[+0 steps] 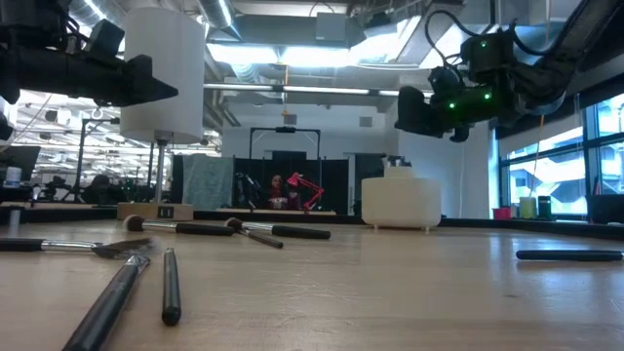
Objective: Sort items
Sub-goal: Put the foundation brush into the pen organizer
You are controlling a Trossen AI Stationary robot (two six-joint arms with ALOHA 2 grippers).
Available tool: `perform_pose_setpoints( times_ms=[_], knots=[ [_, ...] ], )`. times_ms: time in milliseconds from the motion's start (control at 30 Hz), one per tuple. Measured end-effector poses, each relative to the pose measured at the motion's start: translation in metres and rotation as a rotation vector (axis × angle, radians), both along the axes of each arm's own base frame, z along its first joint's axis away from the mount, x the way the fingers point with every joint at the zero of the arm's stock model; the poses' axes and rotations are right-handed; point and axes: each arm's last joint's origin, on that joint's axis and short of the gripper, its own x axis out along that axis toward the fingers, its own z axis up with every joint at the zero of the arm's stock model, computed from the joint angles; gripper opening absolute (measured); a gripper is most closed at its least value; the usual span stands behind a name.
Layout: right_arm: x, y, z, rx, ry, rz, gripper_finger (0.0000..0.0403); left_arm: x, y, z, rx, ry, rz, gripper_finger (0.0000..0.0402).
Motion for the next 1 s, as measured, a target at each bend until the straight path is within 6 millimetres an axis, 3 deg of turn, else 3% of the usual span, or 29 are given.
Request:
perform_pose_setpoints(
  times_ms=[200, 467, 767, 1000],
  knots=[
    [-0.005, 0.004, 0.006, 0.038, -0.014, 0.022, 0.015, 0.0, 0.0, -0.002, -0.008, 0.021, 0.0, 0.0095],
    [-0.012, 0.024, 0.007, 0.273, 0.023, 0.3, 0.0124, 0.001, 0.0, -0.004, -0.014, 0.035, -0.001, 0.0095],
    [-0.015, 0.07, 0.007, 0.326, 0.222, 0.329, 0.0076, 0.0, 0.0, -0.002, -0.005, 0.021, 0.02, 0.0095],
    [-0.014, 0.117, 0.0, 0.483, 0.541, 0.446, 0.0066, 0.001, -0.001, 0.001, 0.068, 0.065, -0.017, 0.0095]
  ],
)
